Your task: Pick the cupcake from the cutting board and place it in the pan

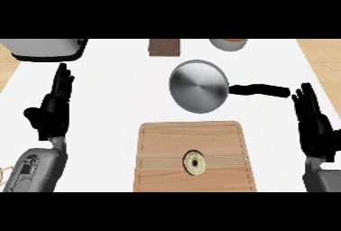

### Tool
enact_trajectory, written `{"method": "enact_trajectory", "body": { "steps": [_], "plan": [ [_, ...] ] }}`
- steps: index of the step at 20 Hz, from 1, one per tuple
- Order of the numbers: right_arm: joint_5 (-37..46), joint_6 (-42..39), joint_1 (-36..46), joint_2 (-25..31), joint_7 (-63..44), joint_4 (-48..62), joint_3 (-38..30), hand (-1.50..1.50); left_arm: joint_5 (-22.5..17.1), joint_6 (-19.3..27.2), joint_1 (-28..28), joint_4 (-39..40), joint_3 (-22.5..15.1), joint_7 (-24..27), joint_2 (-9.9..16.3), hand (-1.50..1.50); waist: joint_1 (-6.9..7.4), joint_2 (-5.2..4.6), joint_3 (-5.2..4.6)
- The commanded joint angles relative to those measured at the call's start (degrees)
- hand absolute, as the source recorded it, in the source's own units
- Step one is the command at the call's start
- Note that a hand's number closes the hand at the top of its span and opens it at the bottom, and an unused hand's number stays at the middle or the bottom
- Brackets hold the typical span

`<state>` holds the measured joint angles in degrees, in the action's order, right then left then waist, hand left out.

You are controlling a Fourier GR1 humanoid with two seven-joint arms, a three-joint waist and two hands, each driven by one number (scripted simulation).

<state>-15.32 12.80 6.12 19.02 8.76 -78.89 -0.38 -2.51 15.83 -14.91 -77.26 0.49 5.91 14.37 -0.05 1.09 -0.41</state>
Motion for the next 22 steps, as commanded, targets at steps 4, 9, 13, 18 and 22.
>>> {"method": "enact_trajectory", "body": {
  "steps": [4, 9, 13, 18, 22],
  "plan": [
    [0.9, -21.0, 4.8, -0.3, 0.9, -0.7, 16.1, 1.50, -0.7, -3.8, -0.2, -0.9, -2.2, -1.4, 0.2, 0.00, 4.17, -1.41, 0.54],
    [15.3, -19.1, 1.3, -0.1, 18.7, -0.7, 23.6, -1.50, -3.2, -6.6, 1.2, -1.7, -2.1, -5.4, 0.6, 0.00, 0.86, -0.91, 0.52],
    [19.8, -12.5, -1.5, 4.4, 27.5, -1.4, 18.5, -1.50, -3.7, -6.8, 1.9, -3.3, -1.1, -7.2, 1.6, 0.00, -0.13, -0.83, 0.46],
    [18.1, -22.8, -4.1, 19.0, 22.0, -12.6, 14.4, -1.50, -2.9, -4.9, 1.4, -5.3, -1.3, -9.7, 0.3, 0.00, -0.72, -0.76, 0.36],
    [22.5, -26.1, 2.2, 25.5, 12.6, -17.8, 14.4, -1.50, -2.6, -5.2, 0.8, -5.3, -1.2, -10.0, 0.9, 0.00, -0.44, -0.74, 0.28]
  ]
}}
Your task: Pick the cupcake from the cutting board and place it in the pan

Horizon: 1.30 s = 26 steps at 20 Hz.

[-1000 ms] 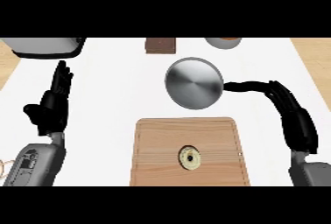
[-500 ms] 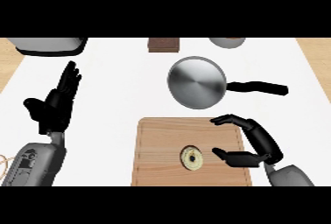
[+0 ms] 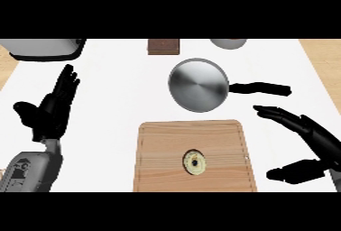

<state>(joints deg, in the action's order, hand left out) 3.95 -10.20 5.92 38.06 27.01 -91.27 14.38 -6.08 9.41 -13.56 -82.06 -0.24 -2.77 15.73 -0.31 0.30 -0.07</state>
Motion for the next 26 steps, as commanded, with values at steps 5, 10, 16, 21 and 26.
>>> {"method": "enact_trajectory", "body": {
  "steps": [5, 10, 16, 21, 26],
  "plan": [
    [-1.6, -10.7, 8.5, 8.5, -24.4, -17.3, -1.0, -1.50, -0.1, -1.2, -2.5, 2.0, 1.4, -0.6, 0.8, 0.00, -0.22, -0.15, -0.08],
    [4.7, -9.9, 10.1, 2.9, -30.1, -21.7, 0.7, -1.50, -1.1, -3.3, -0.5, -0.1, 2.9, -0.3, 1.0, 0.00, 0.33, -0.27, 0.04],
    [3.5, -15.1, 17.8, -6.4, -42.5, -21.8, 5.4, -1.50, 0.1, -3.0, -1.3, 0.3, 2.8, -1.5, -0.5, 0.00, 0.54, -0.29, 0.03],
    [3.7, -17.8, 16.3, -11.4, -43.0, -21.8, 8.7, -1.50, 2.4, -1.3, -0.6, -1.3, 1.3, -2.2, -2.5, 0.00, 0.42, -0.30, 0.06],
    [10.5, -18.3, 15.0, -15.9, -49.5, -23.8, 12.5, -1.50, 3.5, -1.3, -1.9, 2.1, 1.7, 0.4, -4.1, 0.00, 0.26, -0.31, 0.05]
  ]
}}
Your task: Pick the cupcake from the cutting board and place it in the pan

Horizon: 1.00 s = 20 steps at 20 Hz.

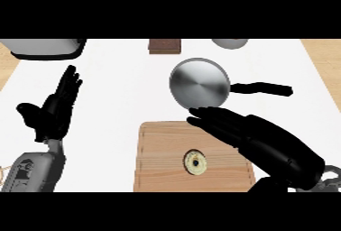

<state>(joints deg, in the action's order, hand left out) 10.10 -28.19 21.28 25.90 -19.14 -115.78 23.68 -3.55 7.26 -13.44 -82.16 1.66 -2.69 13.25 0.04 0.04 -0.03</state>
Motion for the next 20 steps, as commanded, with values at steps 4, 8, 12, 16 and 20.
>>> {"method": "enact_trajectory", "body": {
  "steps": [4, 8, 12, 16, 20],
  "plan": [
    [10.6, 0.6, -1.4, -7.3, -4.6, 4.2, 6.5, -1.50, -1.0, -2.8, 1.7, -4.8, 1.4, -2.8, 1.8, 0.00, 0.36, -0.01, 0.02],
    [10.8, -3.0, -2.4, -7.1, -4.7, 3.1, 0.7, -1.50, 2.4, 0.7, 0.3, -3.3, -0.1, -3.1, -2.2, 0.00, -0.06, -0.02, 0.03],
    [18.1, -0.3, -3.6, -9.2, -1.6, 9.7, 3.3, -1.50, 2.0, -1.6, 2.3, -2.9, 0.8, -0.1, -1.4, 0.00, 0.12, -0.06, 0.03],
    [17.2, -5.3, -2.3, -10.0, 1.6, 12.7, 0.5, -1.50, 2.0, -1.5, -0.6, -0.6, 2.4, -0.9, -1.8, 0.00, 0.02, -0.08, 0.03],
    [18.9, -6.9, -3.1, -9.9, 6.0, 15.8, 1.3, -1.50, 1.8, -2.0, -2.4, -1.4, 3.1, -4.5, -0.8, 0.00, 0.01, -0.06, 0.03]
  ]
}}
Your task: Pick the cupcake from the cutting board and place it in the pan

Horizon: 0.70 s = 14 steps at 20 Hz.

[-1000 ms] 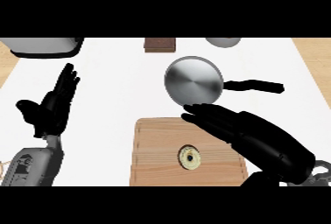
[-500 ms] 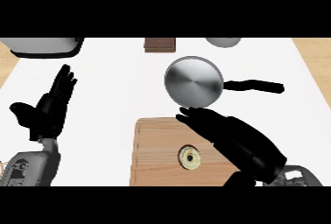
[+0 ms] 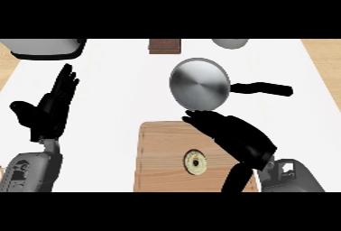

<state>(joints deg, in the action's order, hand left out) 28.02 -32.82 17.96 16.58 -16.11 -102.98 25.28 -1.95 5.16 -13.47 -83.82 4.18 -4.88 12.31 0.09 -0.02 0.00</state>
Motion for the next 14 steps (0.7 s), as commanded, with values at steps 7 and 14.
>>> {"method": "enact_trajectory", "body": {
  "steps": [7, 14],
  "plan": [
    [9.5, -0.9, -3.8, -2.6, 6.2, 3.2, 3.9, -1.50, 1.1, -1.0, 0.5, -0.6, 0.6, 1.0, -0.9, 0.00, -0.11, 0.04, 0.00],
    [18.2, -1.3, 0.2, -6.4, 0.8, 8.5, 8.2, -1.50, 1.5, -0.8, 0.3, 0.2, 0.9, 0.8, -1.7, 0.00, 0.01, 0.03, 0.00]
  ]
}}
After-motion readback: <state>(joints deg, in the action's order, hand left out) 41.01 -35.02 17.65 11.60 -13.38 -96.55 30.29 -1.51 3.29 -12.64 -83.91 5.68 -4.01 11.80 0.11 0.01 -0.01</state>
